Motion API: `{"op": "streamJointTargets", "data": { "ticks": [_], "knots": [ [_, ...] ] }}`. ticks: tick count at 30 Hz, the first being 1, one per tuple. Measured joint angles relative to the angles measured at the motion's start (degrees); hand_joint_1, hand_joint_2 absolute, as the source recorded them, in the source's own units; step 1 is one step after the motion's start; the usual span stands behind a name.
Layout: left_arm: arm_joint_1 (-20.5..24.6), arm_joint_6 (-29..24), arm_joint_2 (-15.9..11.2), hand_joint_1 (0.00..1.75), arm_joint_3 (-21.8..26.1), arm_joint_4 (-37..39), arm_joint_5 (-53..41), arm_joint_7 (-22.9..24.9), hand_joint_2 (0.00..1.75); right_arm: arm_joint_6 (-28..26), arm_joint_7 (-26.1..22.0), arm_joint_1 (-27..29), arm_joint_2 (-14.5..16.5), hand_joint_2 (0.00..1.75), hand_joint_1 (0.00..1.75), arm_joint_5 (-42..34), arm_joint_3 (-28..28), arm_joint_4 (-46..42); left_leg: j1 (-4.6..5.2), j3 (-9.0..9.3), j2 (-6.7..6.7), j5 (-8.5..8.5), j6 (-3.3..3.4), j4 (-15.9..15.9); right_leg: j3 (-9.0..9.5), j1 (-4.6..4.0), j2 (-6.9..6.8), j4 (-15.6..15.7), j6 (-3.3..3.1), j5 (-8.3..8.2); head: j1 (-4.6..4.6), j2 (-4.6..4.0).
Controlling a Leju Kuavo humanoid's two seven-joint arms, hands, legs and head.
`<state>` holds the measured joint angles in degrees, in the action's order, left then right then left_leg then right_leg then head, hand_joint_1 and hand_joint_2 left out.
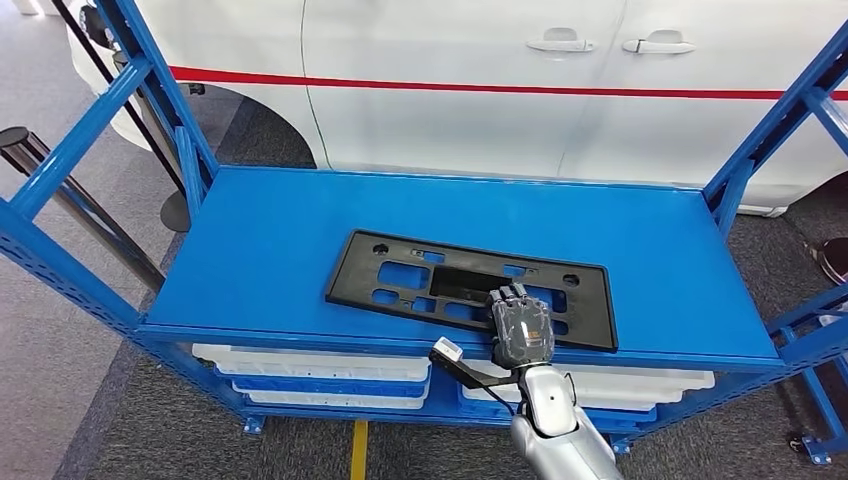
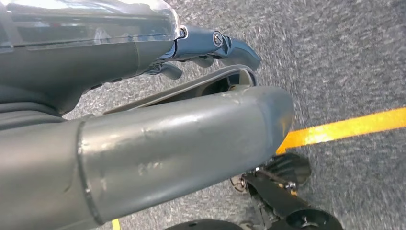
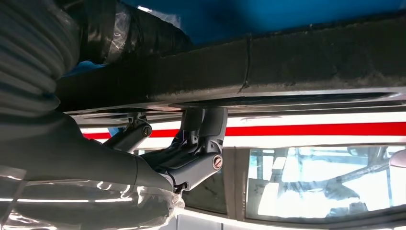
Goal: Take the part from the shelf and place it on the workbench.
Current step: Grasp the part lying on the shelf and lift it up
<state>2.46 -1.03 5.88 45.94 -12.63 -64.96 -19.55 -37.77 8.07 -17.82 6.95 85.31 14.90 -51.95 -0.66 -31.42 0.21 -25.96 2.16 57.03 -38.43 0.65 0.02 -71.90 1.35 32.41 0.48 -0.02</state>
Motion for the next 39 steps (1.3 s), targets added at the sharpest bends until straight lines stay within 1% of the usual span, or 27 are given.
{"op": "streamJointTargets", "data": {
  "ticks": [2, 3, 7, 9, 10, 11, 13, 14, 15, 16, 17, 18, 19, 20, 21, 24, 25, 26, 27, 29, 30, 31, 32, 34, 35, 37, 39],
  "knots": [
    [-0.01, 0.06, 0.01, 0.0, 0.0, 0.0, -0.03, 0.01, 0.0, 0.35, -0.19, 0.13, -0.16, 1.75, 1.75, -0.37, -0.01, -0.07, 0.05, 0.14, -0.03, -0.03, -0.01, 0.02, 1.92, -0.02, 0.0, 3.75, -0.27, -2.6, 0.0, 0.0],
    [-0.01, 0.09, 0.02, 0.0, 0.0, 0.0, -0.04, 0.01, 0.0, 0.43, -0.29, 0.14, -0.17, 1.75, 1.75, -0.5, -0.01, -0.09, 0.06, 0.18, -0.04, -0.04, -0.02, 0.02, 2.49, -0.03, 0.0, 4.87, -0.34, -3.22, 0.0, -0.01],
    [-0.01, 0.1, 0.02, 0.0, 0.0, 0.0, -0.04, 0.01, 0.0, 0.45, -0.3, 0.16, -0.17, 1.75, 1.75, -0.52, -0.01, -0.1, 0.07, 0.2, -0.04, -0.04, -0.02, 0.02, 2.73, -0.04, 0.0, 5.34, -0.37, -3.44, 0.0, 0.0],
    [-0.02, 0.12, 0.17, 0.0, 0.04, 0.0, -0.06, 0.01, 0.0, 1.15, -1.95, 0.43, -0.13, 1.75, 1.75, -2.58, 0.03, -0.75, 0.14, 0.25, -0.06, -0.16, -0.27, 0.11, 4.81, -0.28, -0.03, 9.62, -0.8, -4.77, -0.01, 0.0],
    [-0.02, 0.07, 0.32, 0.0, 0.25, 0.0, 0.0, -0.02, 0.0, 2.02, -5.62, 1.39, 0.0, 1.75, 1.75, -7.64, 0.47, -3.01, 0.12, 0.32, -0.06, -0.28, -0.75, 0.15, 5.9, -0.54, -0.02, 11.87, -1.26, -5.33, -0.01, -0.01],
    [-0.06, -0.17, 0.53, 0.0, 0.88, 0.0, 0.2, -0.18, 0.0, 3.08, -11.93, 3.71, 0.44, 1.75, 1.75, -18.25, 2.65, -9.67, 0.01, -0.56, -0.07, -1.93, -1.49, 2.44, 6.94, -0.67, 0.01, 14.15, -1.98, -5.93, -0.01, -0.01],
    [-0.08, -0.75, 0.92, 0.0, 2.43, 0.0, 0.74, -0.54, 0.0, 4.34, -24.04, 9.56, 1.26, 1.75, 1.75, -40.02, 8.62, -25.71, -0.33, -3.87, -0.09, -6.45, -2.94, 10.04, 7.17, -0.69, -0.01, 14.97, -3.05, -6.08, -0.01, -0.01],
    [-0.12, -1.04, 1.09, 0.0, 3.18, 0.0, 1.01, -0.69, 0.0, 4.34, -27.72, 12.32, 1.42, 1.75, 1.75, -47.5, 11.92, -33.43, -0.48, -5.93, -0.1, -8.69, -3.36, 14.49, 7.08, -0.55, -0.11, 15.06, -3.3, -6.16, -0.03, -0.01],
    [-0.16, -1.17, 1.22, 0.0, 3.6, 0.01, 1.16, -0.71, 0.0, 4.02, -29.11, 13.95, 1.12, 1.75, 1.75, -49.84, 13.85, -37.62, -0.56, -6.83, -0.09, -8.97, -3.52, 16.23, 6.93, -0.52, -0.23, 14.92, -3.24, -6.09, -0.03, -0.01],
    [-0.28, -1.33, 1.34, 0.0, 4.02, 0.01, 1.28, -0.71, 0.0, 3.54, -30.4, 15.27, 0.7, 1.75, 1.75, -51.6, 15.54, -41.54, -0.65, -6.66, -0.08, -8.06, -3.61, 15.79, 6.82, -0.45, -0.3, 14.75, -3.12, -5.99, -0.03, -0.01],
    [-0.4, -1.47, 1.43, 0.0, 4.42, 0.01, 1.36, -0.71, 0.0, 2.89, -31.64, 16.25, 0.2, 1.75, 1.75, -53.2, 16.97, -45.21, -0.75, -5.41, -0.07, -6.17, -3.65, 13.2, 6.76, -0.36, -0.32, 14.55, -2.93, -5.85, -0.04, -0.01],
    [-0.5, -1.59, 1.51, 0.0, 4.81, 0.01, 1.47, -0.71, 0.0, 2.13, -32.8, 16.98, -0.24, 1.75, 1.75, -54.7, 18.1, -48.42, -0.83, -3.53, -0.06, -3.97, -3.62, 9.25, 6.73, -0.29, -0.33, 14.32, -2.69, -5.67, -0.03, 0.0],
    [-0.52, -1.7, 1.63, 0.0, 5.19, 0.0, 1.59, -0.71, 0.0, 1.36, -33.82, 17.64, -0.66, 1.75, 1.75, -55.99, 18.95, -51.25, -0.74, -1.74, -0.08, -2.46, -3.52, 5.46, 6.67, -0.32, -0.34, 14.03, -2.39, -5.45, -0.04, 0.0],
    [-0.5, -1.76, 1.78, 0.0, 5.52, 0.0, 1.72, -0.72, 0.0, 0.73, -34.69, 18.24, -1.07, 1.75, 1.75, -57.03, 19.58, -53.68, -0.63, -0.48, -0.1, -1.57, -3.24, 2.76, 6.56, -0.37, -0.34, 13.8, -2.07, -5.31, -0.02, 0.0],
    [-0.47, -1.8, 1.94, 0.0, 5.83, 0.0, 1.84, -0.75, 0.0, 0.35, -35.4, 18.79, -1.48, 1.75, 1.75, -57.93, 20.03, -55.61, -0.48, 0.09, -0.13, -1.41, -2.93, 1.39, 6.43, -0.42, -0.34, 13.62, -1.76, -5.23, -0.02, 0.0],
    [-0.44, -1.65, 2.37, 0.0, 6.69, 0.0, 2.06, -1.14, 0.0, 0.67, -36.78, 20.2, -2.55, 1.75, 1.75, -61.01, 20.91, -59.43, -0.26, 0.17, -0.13, -1.38, -1.64, 0.86, 6.32, -0.3, -0.28, 13.49, -0.78, -5.13, -0.01, 0.0],
    [-0.43, -1.55, 2.49, 0.0, 6.96, 0.0, 2.09, -1.28, 0.0, 1.0, -36.98, 20.55, -2.8, 1.75, 1.75, -62.03, 21.07, -60.26, -0.31, 0.22, -0.1, -1.21, -1.17, 0.64, 6.07, -0.2, -0.25, 12.82, -0.46, -4.57, 0.01, -0.01],
    [-0.39, -1.43, 2.6, 0.0, 7.17, 0.0, 2.09, -1.38, 0.0, 1.26, -37.09, 20.83, -3.03, 1.75, 1.75, -62.8, 21.16, -60.91, -0.4, 0.25, -0.06, -1.03, -0.69, 0.42, 5.35, -0.13, -0.2, 11.16, -0.21, -3.41, 0.0, -0.01],
    [-0.36, -1.33, 2.67, 0.0, 7.33, 0.0, 2.09, -1.43, 0.0, 1.55, -37.14, 21.06, -3.27, 1.75, 1.75, -63.53, 21.19, -61.41, -0.39, 0.24, -0.02, -0.93, -0.34, 0.33, 4.05, -0.02, -0.14, 8.31, -0.03, -1.72, 0.0, 0.0],
    [-0.31, -1.19, 2.71, 0.0, 7.65, 0.0, 2.29, -1.49, 0.0, 2.28, -37.09, 21.65, -3.68, 1.75, 1.75, -64.99, 21.19, -61.86, -0.26, 0.13, -0.02, -0.94, 0.04, 0.35, 0.45, 0.03, -0.1, 0.98, 0.21, 1.64, -0.01, 0.0],
    [-0.31, -1.17, 2.73, 0.0, 7.94, 0.0, 2.44, -1.48, 0.0, 2.88, -36.96, 22.17, -3.84, 1.75, 1.75, -65.89, 21.19, -61.9, -0.21, 0.13, -0.04, -0.96, 0.08, 0.39, -0.8, 0.07, -0.1, -1.46, 0.29, 2.17, 0.01, 0.0],
    [-0.32, -1.26, 2.79, 0.0, 8.26, 0.0, 2.57, -1.39, 0.0, 3.65, -36.72, 22.79, -3.95, 1.75, 1.75, -66.77, 21.18, -61.92, -0.17, 0.16, -0.07, -1.02, 0.09, 0.44, -1.16, 0.1, -0.11, -1.99, 0.32, 1.63, 0.01, 0.0],
    [-0.32, -1.45, 2.87, 0.0, 8.54, 0.0, 2.63, -1.21, 0.0, 4.55, -36.46, 23.43, -4.01, 1.75, 1.75, -67.57, 21.17, -61.92, -0.16, 0.22, -0.13, -1.1, 0.06, 0.52, -0.46, 0.12, -0.11, -0.35, 0.26, 0.09, 0.01, 0.0],
    [-0.32, -1.92, 3.08, 0.0, 8.88, 0.0, 2.62, -0.77, 0.0, 6.41, -36.14, 24.46, -4.06, 1.75, 1.75, -68.59, 21.08, -61.84, -0.15, 0.36, -0.24, -1.32, -0.12, 0.7, 2.35, 0.12, -0.12, 5.69, -0.02, -3.61, 0.0, -0.01],
    [-0.32, -2.08, 3.19, 0.0, 9.01, 0.01, 2.63, -0.58, 0.0, 7.38, -36.23, 24.91, -4.07, 1.75, 1.75, -68.91, 20.98, -61.76, -0.1, 0.35, -0.26, -1.41, -0.25, 0.85, 3.74, 0.08, -0.12, 8.67, -0.24, -4.8, 0.0, -0.01],
    [-0.3, -2.1, 3.37, 0.0, 9.42, 0.01, 2.64, -0.39, 0.0, 9.8, -36.92, 26.1, -4.07, 1.75, 1.75, -69.52, 20.56, -61.45, 0.11, 0.1, -0.29, -1.52, -0.62, 1.28, 4.98, -0.17, -0.07, 11.84, -0.6, -5.51, -0.01, 0.0],
    [-0.28, -1.97, 3.49, 0.0, 9.91, 0.02, 2.6, -0.36, 0.0, 11.95, -38.31, 27.93, -4.15, 1.75, 1.75, -70.36, 20.0, -60.91, 0.23, -0.14, -0.31, -1.46, -1.17, 1.48, 5.03, -0.4, -0.01, 12.57, -0.99, -5.5, -0.02, 0.0]
  ]
}}
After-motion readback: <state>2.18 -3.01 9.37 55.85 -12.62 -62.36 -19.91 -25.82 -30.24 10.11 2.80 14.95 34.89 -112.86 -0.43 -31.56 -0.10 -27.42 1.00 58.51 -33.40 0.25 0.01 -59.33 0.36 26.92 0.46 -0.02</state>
